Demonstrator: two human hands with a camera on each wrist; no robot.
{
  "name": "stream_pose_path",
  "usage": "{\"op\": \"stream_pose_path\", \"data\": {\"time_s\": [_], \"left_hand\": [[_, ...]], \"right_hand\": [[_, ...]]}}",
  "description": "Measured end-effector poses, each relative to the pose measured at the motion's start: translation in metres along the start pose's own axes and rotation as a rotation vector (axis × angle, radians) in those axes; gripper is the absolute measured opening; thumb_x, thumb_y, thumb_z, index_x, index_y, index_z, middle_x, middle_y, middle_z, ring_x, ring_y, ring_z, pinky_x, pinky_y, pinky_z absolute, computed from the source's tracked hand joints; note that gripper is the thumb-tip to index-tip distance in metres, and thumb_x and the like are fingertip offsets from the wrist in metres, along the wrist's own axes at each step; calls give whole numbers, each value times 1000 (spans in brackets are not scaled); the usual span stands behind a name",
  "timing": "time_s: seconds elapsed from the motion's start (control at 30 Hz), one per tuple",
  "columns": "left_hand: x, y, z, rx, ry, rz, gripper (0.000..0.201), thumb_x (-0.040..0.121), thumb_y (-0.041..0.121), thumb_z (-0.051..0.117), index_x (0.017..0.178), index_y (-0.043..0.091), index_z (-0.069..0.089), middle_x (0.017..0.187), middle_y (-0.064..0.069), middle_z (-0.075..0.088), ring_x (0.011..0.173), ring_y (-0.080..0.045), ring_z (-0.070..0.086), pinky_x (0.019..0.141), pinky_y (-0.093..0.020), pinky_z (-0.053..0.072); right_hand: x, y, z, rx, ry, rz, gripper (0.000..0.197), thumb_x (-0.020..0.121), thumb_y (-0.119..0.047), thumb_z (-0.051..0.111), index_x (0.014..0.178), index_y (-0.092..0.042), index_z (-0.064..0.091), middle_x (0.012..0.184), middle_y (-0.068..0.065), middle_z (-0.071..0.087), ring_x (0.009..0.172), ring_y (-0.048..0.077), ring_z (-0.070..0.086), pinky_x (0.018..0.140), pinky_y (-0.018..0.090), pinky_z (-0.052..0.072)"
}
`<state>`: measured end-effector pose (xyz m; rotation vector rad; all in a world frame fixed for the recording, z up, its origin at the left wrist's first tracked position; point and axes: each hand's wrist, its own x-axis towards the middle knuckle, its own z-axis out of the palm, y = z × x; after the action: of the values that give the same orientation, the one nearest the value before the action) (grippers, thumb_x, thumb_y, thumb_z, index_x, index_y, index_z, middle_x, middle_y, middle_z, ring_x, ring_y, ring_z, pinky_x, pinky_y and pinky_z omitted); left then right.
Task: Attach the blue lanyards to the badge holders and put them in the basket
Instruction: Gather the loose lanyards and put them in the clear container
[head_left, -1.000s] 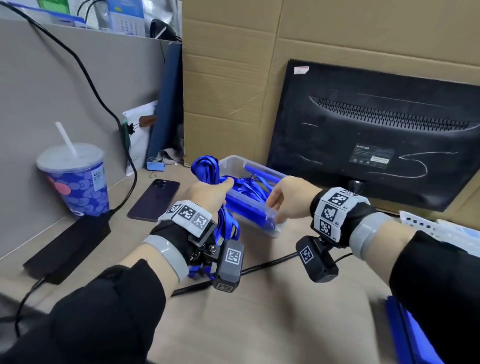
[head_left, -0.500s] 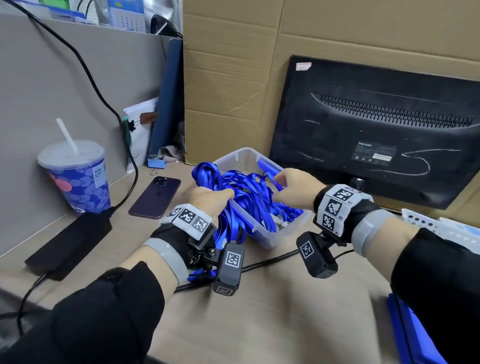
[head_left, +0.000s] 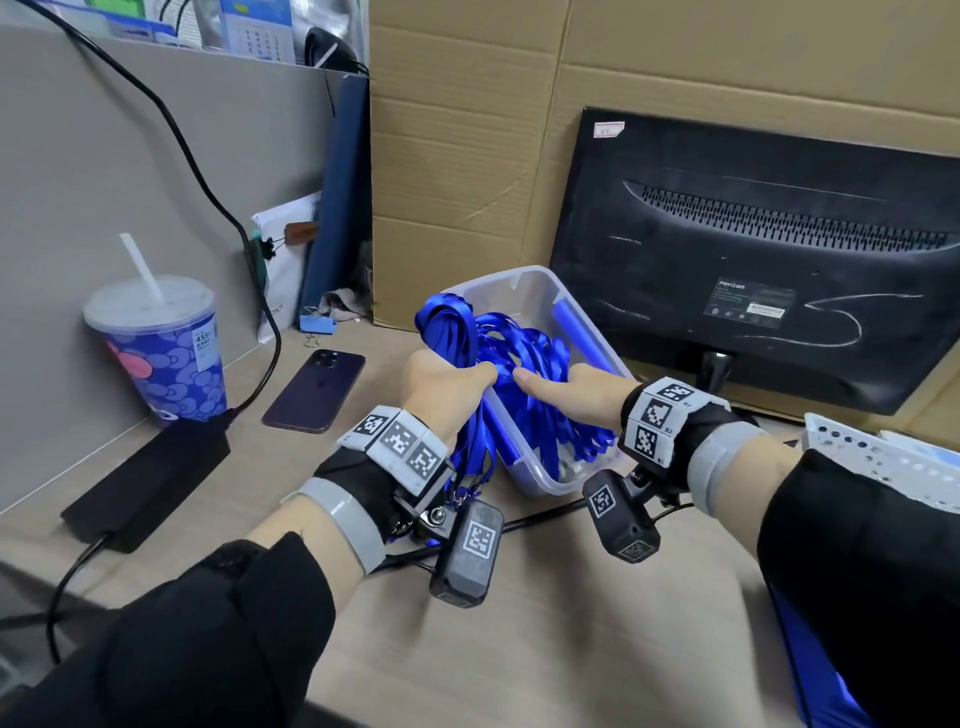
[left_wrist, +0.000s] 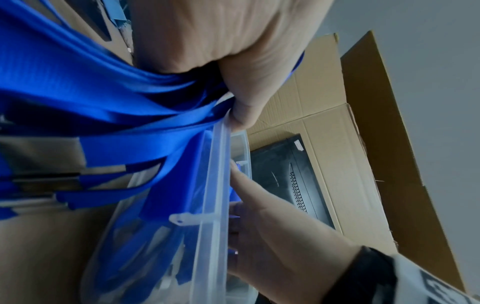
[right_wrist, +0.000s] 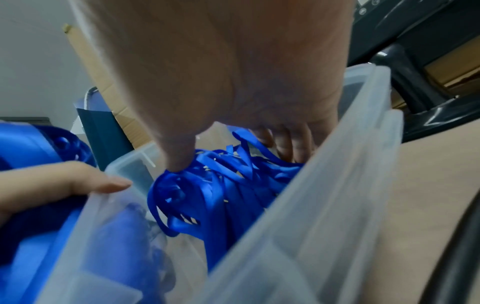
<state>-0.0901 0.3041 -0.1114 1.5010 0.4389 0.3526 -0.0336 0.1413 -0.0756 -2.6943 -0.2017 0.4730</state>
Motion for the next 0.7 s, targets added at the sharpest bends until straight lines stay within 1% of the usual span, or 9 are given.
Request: {"op": "stream_pose_path", "data": {"time_s": [0.07,0.13,0.2,0.3,0.4,0.43,0.5,0.57,0.7], "left_hand": [[0,0,2,1,0,11,16,71,16,76,79,10,63,70,-12,58,63,-22,58,60,-36,48],[2,-1,2,3,13,6,12,80,10,75,80,7,63,71,-14,60,64,-25,62,60,-35,51],[4,-2,0,5,22,-13,14,81,8,73,75,8,60,68,-12,57,63,-24,59,60,-35,49],[3,-1,-4,8,-3,-51,17,70,10,72,69,11,55,64,-10,52,61,-22,53,59,-37,44],[3,-5,-5,8,-34,-81,24,60,17,74,78,13,59,71,-9,55,65,-24,55,61,-39,45],[3,-5,-5,16,-36,-82,25,62,17,76,79,14,58,71,-9,55,66,-24,55,62,-38,46],[2,-5,-6,17,-35,-85,22,72,11,78,81,12,58,73,-11,54,67,-25,58,62,-40,50],[2,-5,-8,5,-34,-111,16,81,5,76,85,8,61,76,-17,60,71,-35,71,71,-49,62],[-2,-2,-12,-24,-37,-143,11,84,2,75,91,4,66,83,-24,69,90,-45,75,79,-61,62]], "right_hand": [[5,2,6,130,-80,-43,97,65,-104,46,106,-19,67,104,0,72,89,19,68,87,36,55],[4,2,10,207,-180,-82,104,57,-108,48,125,-31,67,124,-3,72,115,20,67,104,41,49],[-10,-1,9,242,-297,-123,91,72,-97,53,139,-36,61,136,-10,68,131,12,59,105,31,41],[-17,4,5,252,-386,-225,36,94,-64,66,113,-34,69,100,-24,78,105,-8,69,89,10,51],[-11,3,11,123,-381,-204,64,73,-74,81,83,-13,64,76,3,65,72,24,62,69,27,46],[-7,2,16,122,-395,-192,72,68,-75,84,80,-9,58,77,15,55,68,31,50,64,32,37],[-7,-3,24,178,-428,-201,75,61,-71,90,90,-6,67,97,30,64,81,37,57,75,39,45],[-6,-8,28,167,-434,-211,66,61,-59,93,101,-8,76,114,23,73,101,37,69,95,44,54],[-6,-13,26,89,-402,-208,52,60,-50,88,90,-9,75,89,18,71,80,27,60,75,40,47]]}}
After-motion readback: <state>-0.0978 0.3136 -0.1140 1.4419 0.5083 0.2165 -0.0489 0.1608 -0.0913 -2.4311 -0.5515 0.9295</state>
